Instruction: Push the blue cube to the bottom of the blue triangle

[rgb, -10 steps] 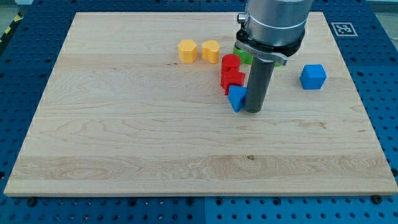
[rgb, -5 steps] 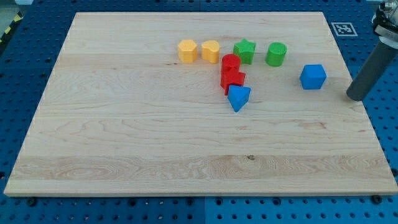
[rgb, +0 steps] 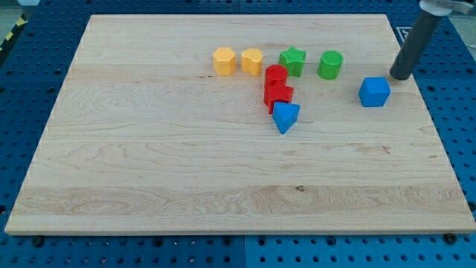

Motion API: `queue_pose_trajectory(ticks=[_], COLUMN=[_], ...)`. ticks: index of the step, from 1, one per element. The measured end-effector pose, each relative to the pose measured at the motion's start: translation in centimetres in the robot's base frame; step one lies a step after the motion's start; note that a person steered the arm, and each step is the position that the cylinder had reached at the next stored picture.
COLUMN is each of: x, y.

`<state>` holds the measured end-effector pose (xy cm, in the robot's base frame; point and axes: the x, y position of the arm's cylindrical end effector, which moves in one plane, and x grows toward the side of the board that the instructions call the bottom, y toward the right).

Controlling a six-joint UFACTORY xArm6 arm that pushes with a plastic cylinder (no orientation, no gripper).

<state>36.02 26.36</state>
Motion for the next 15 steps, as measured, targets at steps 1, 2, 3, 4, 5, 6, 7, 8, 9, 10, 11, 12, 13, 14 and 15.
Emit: queue_pose_trajectory(ticks=[1,2,3,4,5,6,7,8,9,10,11,12,13,14,15], x=[0.0,0.3,3.4,6.5,7.9,10.3,12.3,12.4,15.3,16.1,16.1,16.1,16.1,16.1,16.1], y=[-2.0,-3.4,-4.3,-4.8,-6.1,-7.3,-7.5,-2.0,-1.0,-3.8,-7.0,-9.9,-11.0,-11.8,-13.1])
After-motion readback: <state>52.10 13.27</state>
